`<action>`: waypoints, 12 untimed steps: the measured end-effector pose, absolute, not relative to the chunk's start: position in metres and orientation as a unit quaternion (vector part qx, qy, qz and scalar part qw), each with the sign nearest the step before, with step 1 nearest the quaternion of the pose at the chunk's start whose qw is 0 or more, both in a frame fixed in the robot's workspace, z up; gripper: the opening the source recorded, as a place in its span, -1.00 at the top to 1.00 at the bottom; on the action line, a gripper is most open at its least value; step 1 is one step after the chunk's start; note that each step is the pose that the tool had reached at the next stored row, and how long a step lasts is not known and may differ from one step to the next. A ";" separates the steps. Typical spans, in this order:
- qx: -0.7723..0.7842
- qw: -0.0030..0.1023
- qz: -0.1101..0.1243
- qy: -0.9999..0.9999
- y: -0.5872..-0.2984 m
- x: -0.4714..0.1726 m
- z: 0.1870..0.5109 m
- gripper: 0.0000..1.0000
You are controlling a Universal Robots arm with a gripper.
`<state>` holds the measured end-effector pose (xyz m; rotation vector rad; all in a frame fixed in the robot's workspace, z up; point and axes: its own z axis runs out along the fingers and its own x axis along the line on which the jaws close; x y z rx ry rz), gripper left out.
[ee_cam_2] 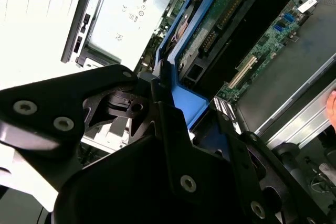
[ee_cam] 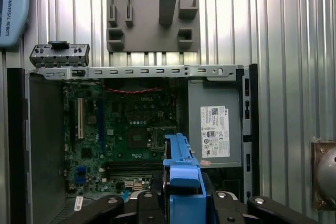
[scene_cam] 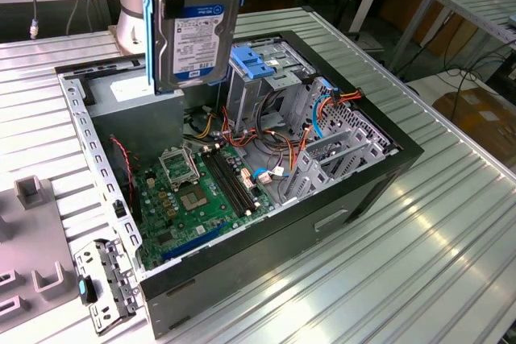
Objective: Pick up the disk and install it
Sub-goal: 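Insert the disk into the insertion slot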
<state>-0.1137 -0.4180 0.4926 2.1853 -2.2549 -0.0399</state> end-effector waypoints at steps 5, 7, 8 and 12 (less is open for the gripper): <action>0.696 0.001 -0.013 -0.718 -0.422 -0.114 0.493 0.26; 0.696 0.001 -0.013 -0.718 -0.423 -0.114 0.493 0.26; 0.696 0.001 -0.013 -0.718 -0.424 -0.114 0.493 0.26; 0.696 0.001 -0.013 -0.718 -0.429 -0.114 0.493 0.26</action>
